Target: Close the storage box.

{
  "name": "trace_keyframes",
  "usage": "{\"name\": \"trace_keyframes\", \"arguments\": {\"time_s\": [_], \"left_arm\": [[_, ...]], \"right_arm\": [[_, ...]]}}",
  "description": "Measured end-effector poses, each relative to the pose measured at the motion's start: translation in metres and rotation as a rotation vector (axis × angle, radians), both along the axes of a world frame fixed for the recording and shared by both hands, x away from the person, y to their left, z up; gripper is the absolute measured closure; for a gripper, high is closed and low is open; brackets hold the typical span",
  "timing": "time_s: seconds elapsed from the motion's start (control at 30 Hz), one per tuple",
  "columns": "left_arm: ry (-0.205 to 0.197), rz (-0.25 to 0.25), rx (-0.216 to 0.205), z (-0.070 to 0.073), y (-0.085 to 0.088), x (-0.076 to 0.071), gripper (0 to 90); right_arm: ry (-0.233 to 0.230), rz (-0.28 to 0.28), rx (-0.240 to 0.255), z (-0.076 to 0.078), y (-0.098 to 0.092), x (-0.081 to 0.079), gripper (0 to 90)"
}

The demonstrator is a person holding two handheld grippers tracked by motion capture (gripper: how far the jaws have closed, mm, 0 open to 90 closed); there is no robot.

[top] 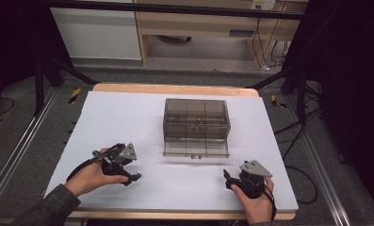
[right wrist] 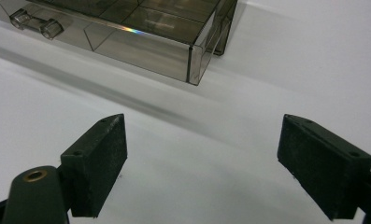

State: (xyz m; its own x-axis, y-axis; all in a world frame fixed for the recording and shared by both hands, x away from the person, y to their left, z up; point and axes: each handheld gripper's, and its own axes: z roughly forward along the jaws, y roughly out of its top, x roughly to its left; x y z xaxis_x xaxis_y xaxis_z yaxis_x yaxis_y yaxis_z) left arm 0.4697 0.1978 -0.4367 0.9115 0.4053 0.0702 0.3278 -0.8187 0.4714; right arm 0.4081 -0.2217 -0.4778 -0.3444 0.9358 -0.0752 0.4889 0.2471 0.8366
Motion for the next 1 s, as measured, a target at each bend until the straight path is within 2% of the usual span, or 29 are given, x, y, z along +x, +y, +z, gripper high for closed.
{"name": "trace_keyframes", "arguments": {"time_s": [0.27,0.4,0.7,1.0], "left_arm": [[0.077,0.038,0.054,-0.01,-0.012,0.003,43.9],[0.113,0.063,0.06,-0.011,-0.016,0.005,50.1],[0.148,0.092,0.088,-0.008,-0.019,0.008,61.5],[0.157,0.101,0.072,-0.007,-0.018,0.013,72.4]], "right_arm": [[-0.002,0.001,-0.003,0.0,0.0,0.0,16.8],[-0.001,0.005,-0.001,0.0,-0.001,0.0,17.1],[0.0,0.01,-0.007,-0.001,-0.001,0.001,17.4],[0.013,0.007,0.001,-0.002,-0.001,0.001,17.5]]}}
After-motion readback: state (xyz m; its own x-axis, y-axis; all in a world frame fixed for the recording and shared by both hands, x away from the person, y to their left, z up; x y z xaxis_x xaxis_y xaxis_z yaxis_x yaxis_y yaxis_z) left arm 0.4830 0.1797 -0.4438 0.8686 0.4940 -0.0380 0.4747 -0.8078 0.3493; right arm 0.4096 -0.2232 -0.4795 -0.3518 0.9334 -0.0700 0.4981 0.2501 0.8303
